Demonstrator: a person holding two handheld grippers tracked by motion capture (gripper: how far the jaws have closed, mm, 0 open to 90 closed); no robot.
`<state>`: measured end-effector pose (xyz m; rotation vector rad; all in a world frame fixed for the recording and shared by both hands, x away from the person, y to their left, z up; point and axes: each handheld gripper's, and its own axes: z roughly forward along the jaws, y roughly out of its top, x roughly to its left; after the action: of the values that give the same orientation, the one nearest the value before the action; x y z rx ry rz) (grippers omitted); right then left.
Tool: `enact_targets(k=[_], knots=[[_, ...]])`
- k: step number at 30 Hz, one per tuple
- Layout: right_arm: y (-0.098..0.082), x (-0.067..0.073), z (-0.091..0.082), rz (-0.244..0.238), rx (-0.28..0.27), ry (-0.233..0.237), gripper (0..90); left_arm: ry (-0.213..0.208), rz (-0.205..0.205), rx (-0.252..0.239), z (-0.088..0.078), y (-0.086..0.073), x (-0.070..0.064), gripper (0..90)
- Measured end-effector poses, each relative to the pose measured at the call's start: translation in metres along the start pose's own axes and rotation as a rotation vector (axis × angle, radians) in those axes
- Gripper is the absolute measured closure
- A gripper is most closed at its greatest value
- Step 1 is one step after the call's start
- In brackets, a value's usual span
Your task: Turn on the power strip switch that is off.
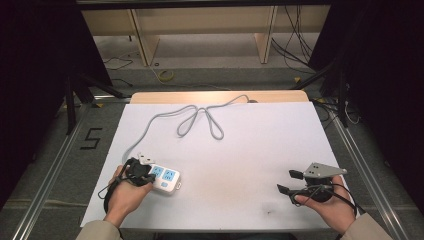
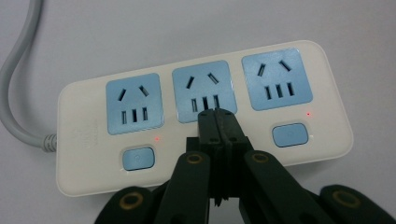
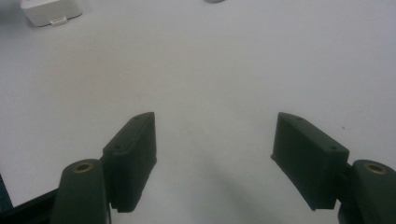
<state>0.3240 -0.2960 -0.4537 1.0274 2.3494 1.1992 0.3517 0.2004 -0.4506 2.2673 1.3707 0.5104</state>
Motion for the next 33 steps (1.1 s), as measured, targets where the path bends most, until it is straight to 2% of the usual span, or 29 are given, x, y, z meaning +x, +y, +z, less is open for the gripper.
enact_targets(k=[33], knots=[[-0.0001,-0.0009,0.0,-0.001,0.001,0.0,30.7,-0.017,0.002,-0.011,-0.0002,-0.0012,0.0021,90.0]])
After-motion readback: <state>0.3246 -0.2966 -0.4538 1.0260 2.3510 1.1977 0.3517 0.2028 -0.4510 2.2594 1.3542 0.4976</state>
